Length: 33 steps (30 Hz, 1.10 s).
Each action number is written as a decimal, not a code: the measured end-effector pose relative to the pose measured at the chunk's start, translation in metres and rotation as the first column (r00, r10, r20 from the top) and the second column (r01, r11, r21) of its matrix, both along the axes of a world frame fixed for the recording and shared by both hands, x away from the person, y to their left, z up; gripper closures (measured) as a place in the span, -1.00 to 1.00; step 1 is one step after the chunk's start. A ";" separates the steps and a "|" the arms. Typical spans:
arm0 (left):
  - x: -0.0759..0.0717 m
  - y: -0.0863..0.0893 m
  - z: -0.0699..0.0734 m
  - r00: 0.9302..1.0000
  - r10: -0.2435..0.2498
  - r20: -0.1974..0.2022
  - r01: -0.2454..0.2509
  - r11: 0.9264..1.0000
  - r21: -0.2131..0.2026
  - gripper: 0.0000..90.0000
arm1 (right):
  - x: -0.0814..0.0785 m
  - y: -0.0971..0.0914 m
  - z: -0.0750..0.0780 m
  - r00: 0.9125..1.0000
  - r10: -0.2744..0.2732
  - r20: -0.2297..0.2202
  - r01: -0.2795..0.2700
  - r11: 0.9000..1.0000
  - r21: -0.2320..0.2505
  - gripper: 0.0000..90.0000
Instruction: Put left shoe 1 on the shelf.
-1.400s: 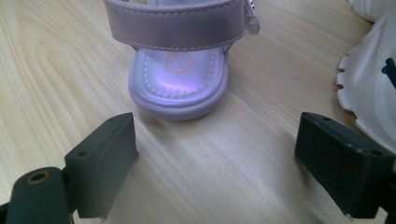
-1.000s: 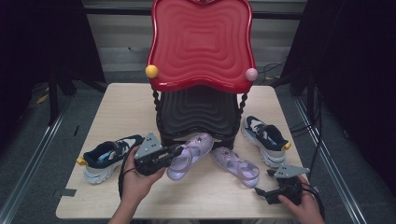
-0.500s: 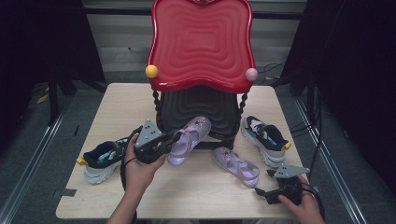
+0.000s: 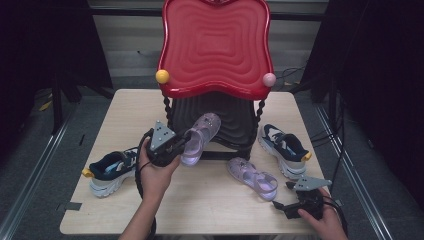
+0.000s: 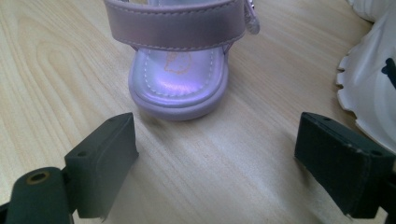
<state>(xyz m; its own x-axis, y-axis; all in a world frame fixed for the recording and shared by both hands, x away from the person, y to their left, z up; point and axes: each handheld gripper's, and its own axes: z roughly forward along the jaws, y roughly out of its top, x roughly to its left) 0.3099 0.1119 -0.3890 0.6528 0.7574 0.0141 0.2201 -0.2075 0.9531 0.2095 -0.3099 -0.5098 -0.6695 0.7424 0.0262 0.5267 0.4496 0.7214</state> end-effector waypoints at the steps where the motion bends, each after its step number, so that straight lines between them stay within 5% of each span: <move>1: 0.002 -0.002 0.000 1.000 0.019 0.012 -0.019 1.000 0.001 0.82 | 0.000 0.000 0.000 1.000 -0.001 -0.001 0.001 1.000 0.000 -0.73; 13: 0.013 -0.010 -0.004 0.993 0.114 0.043 -0.113 0.993 -0.018 0.82 | 0.000 0.000 0.000 1.000 -0.001 -0.001 0.001 1.000 0.000 -0.73; 28: 0.025 -0.027 -0.007 0.973 0.212 0.094 -0.204 0.976 -0.081 0.82 | 0.000 0.000 0.000 1.000 0.000 0.000 0.000 1.000 0.000 -0.73; 29: 0.026 -0.031 -0.008 0.967 0.238 0.093 -0.229 0.968 -0.102 0.82 | 0.000 0.000 0.000 1.000 0.000 0.000 0.000 1.000 0.000 -0.73; 33: 0.031 -0.035 -0.010 0.966 0.238 0.097 -0.227 0.967 -0.118 0.82 | 0.000 0.000 0.000 1.000 0.000 -0.001 0.000 1.000 0.000 -0.73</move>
